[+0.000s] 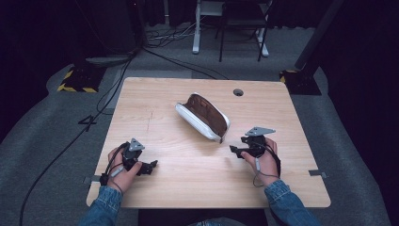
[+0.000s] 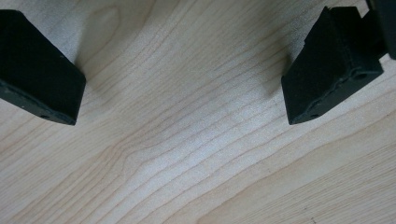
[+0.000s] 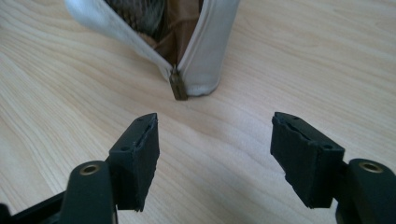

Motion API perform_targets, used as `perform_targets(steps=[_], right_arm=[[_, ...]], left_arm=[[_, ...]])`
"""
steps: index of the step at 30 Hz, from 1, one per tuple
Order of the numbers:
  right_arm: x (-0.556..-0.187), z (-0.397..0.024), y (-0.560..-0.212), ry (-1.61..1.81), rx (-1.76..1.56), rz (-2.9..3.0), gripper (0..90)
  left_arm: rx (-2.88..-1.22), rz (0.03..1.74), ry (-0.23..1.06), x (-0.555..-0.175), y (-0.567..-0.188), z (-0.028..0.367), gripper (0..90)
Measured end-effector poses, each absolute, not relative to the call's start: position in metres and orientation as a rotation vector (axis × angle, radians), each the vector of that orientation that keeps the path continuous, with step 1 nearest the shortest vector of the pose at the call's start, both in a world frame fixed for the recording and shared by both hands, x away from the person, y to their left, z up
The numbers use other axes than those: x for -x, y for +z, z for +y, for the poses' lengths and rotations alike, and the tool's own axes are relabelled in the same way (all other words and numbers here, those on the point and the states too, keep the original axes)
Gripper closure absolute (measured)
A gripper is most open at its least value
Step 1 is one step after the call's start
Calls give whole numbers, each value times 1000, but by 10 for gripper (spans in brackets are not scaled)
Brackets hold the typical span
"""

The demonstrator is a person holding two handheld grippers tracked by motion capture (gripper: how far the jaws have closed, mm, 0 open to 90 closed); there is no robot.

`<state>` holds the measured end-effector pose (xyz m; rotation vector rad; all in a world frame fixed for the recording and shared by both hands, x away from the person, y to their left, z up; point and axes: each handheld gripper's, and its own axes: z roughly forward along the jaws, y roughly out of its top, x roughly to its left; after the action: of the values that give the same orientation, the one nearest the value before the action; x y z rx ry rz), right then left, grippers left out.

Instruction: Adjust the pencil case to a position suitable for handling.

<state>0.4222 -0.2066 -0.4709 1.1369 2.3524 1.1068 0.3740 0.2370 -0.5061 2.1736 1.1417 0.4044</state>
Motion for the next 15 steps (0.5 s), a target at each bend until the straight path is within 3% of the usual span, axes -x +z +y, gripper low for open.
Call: perform_targets(steps=[15], right_arm=[[-447,-206,-442,1136,-1162,2347,324]], left_arm=[[-2176,1137,408,-374,-506,237,0]])
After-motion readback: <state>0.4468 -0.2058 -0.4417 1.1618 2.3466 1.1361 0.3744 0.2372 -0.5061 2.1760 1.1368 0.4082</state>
